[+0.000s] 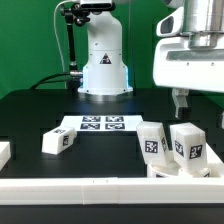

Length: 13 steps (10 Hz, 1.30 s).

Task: Assemble stool

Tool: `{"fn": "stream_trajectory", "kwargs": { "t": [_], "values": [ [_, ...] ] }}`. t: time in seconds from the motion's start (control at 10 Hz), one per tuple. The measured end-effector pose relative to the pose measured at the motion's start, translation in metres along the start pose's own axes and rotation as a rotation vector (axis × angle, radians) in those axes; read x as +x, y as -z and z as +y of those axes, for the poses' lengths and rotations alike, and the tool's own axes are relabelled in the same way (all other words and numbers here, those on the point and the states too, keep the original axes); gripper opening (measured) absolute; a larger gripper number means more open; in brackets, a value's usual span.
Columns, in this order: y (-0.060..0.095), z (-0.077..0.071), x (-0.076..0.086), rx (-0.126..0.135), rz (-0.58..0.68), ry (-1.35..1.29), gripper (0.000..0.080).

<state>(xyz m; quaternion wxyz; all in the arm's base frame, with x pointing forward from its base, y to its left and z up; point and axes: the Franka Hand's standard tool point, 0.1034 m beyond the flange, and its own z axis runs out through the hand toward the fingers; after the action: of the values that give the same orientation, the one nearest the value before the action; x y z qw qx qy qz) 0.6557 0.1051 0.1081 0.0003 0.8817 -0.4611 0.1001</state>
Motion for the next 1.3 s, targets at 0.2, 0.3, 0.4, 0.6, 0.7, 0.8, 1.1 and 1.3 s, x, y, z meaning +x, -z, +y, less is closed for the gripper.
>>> {"fn": "stream_trajectory", "kwargs": {
  "t": [0.2,0.3,0.4,0.6,0.7,0.8,1.1,1.3],
  "values": [
    [0.001,-0.001,0.000,-0.002,0.004,0.212,0.0649],
    [0.001,-0.001,0.000,-0.001,0.004,0.290,0.0649],
    [0.001,-0.002,0.000,0.000,0.005,0.359,0.0649],
    [0.001,-0.001,0.000,0.000,0.004,0.371,0.0649],
    [0.000,-0.001,0.001,0.005,-0.003,0.353,0.0649],
    [-0.001,0.002,0.006,0.019,-0.022,0.298,0.0649],
    [-0.001,0.002,0.008,0.020,-0.021,0.296,0.0649],
    [-0.002,0.004,0.010,0.023,-0.032,0.267,0.0649]
  ]
}}
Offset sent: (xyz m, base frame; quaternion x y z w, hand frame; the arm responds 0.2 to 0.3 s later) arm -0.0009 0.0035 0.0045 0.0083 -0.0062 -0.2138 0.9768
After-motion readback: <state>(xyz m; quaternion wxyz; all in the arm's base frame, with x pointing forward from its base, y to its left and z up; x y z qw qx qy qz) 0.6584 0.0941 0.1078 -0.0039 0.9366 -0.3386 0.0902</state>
